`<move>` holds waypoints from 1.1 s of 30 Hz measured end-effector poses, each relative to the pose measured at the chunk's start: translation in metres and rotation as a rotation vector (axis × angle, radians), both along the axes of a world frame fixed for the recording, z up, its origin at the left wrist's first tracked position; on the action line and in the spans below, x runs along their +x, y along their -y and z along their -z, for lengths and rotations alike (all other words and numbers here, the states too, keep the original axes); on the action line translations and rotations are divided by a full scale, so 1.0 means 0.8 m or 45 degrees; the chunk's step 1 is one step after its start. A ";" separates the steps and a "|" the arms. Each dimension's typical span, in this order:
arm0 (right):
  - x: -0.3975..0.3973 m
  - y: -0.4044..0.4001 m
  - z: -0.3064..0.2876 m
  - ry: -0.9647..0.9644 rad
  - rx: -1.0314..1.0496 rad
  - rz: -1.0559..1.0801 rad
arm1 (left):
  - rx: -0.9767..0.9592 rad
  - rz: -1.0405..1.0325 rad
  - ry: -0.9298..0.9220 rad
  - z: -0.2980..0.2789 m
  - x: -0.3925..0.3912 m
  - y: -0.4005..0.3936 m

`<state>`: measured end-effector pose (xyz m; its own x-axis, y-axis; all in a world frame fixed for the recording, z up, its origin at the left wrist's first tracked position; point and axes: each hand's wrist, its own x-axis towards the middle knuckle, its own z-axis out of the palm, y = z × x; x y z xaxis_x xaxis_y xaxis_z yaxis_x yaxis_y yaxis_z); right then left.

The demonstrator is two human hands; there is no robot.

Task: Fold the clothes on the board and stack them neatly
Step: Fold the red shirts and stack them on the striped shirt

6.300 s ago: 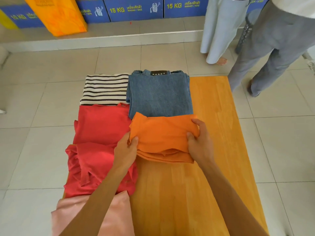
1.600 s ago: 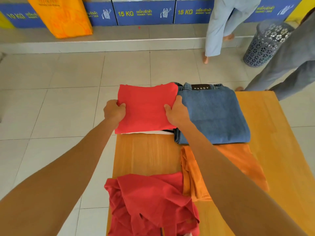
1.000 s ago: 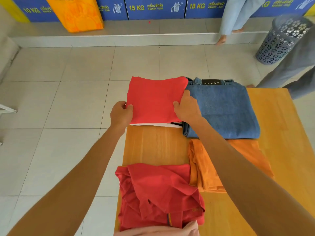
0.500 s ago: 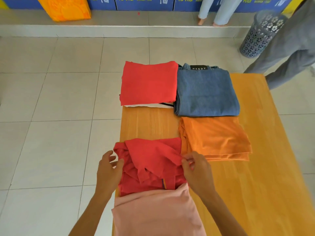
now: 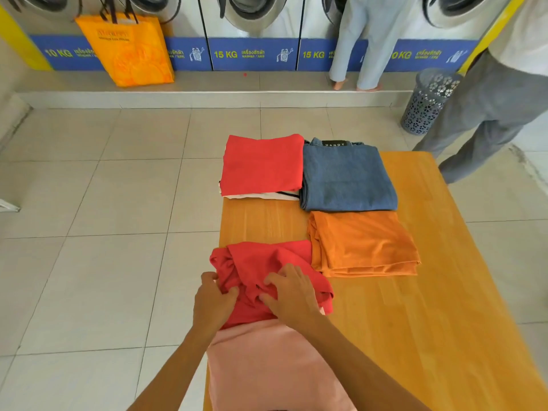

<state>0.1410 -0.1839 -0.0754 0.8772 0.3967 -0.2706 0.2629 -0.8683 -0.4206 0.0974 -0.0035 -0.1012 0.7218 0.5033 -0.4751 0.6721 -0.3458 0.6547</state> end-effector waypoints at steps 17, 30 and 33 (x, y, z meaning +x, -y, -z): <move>-0.017 -0.056 -0.028 -0.188 0.378 0.179 | -0.456 -0.048 0.027 -0.040 -0.008 0.012; -0.013 0.030 0.002 0.041 -0.132 0.456 | -0.252 0.012 0.020 -0.036 -0.006 0.009; -0.004 0.035 0.005 0.066 -0.109 0.481 | -0.075 0.244 -0.003 -0.038 0.007 0.027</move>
<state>0.1381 -0.2119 -0.0793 0.9705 0.0214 -0.2402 -0.0627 -0.9394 -0.3369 0.1028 -0.0254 -0.0708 0.8008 0.3281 -0.5011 0.5989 -0.4290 0.6762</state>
